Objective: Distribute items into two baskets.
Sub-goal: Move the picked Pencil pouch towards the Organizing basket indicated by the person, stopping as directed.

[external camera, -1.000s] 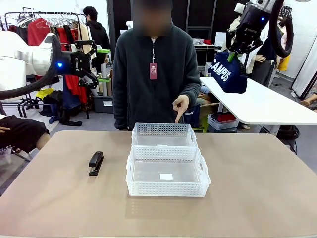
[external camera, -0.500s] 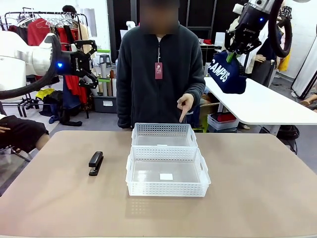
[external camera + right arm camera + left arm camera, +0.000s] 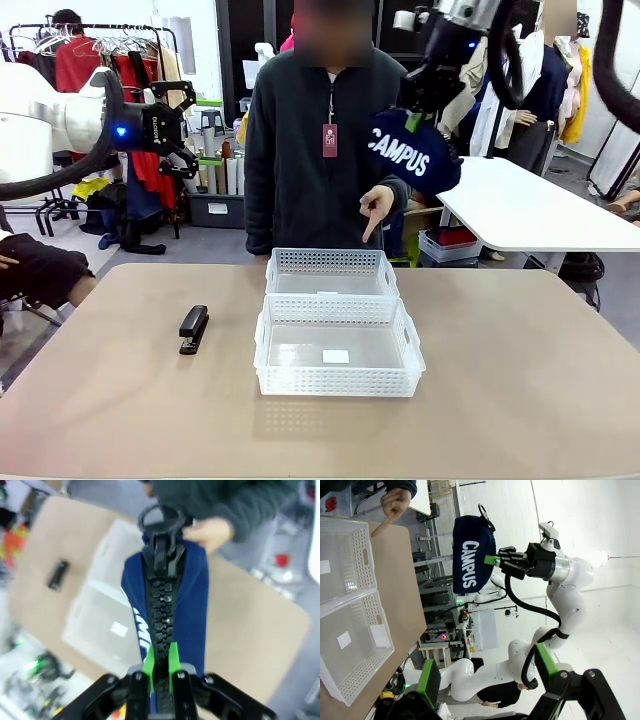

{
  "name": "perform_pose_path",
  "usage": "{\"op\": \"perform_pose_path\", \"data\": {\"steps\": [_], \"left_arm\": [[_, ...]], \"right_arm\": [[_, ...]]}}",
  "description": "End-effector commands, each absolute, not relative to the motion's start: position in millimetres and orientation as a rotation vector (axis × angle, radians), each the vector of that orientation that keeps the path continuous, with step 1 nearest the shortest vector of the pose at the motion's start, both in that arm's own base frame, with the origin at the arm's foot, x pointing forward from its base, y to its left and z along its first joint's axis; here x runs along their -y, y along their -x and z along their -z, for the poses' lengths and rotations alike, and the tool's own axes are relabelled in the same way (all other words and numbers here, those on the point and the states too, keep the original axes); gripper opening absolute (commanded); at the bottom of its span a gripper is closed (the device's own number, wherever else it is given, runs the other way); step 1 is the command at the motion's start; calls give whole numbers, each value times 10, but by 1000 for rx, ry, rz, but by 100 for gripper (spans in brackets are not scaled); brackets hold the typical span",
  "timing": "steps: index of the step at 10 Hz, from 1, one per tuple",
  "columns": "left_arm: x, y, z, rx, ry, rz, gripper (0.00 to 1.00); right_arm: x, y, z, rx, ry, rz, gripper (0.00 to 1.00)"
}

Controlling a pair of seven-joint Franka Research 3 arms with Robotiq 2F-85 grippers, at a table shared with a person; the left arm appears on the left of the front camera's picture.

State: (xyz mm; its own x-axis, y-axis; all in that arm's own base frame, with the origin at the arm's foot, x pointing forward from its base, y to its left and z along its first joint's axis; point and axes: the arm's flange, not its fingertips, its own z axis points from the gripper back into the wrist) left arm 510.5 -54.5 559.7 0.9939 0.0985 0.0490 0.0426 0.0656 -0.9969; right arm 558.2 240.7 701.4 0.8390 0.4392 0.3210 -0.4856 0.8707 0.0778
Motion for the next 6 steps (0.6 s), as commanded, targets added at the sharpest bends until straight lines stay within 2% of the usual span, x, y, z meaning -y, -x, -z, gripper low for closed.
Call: {"op": "perform_pose_path", "data": {"steps": [1, 3, 6], "left_arm": [[532, -5084, -5601, 116, 1499, -40, 100], [532, -5084, -5601, 116, 1499, -40, 100], [532, -5084, -5601, 116, 1499, -40, 100]], "right_arm": [[-2676, -5749, -7104, 322, -101, -694, 0], [-2993, -5756, -6977, 322, -29, -923, 0], [-3268, -5813, -6748, 365, 15, -1149, 0]]}}
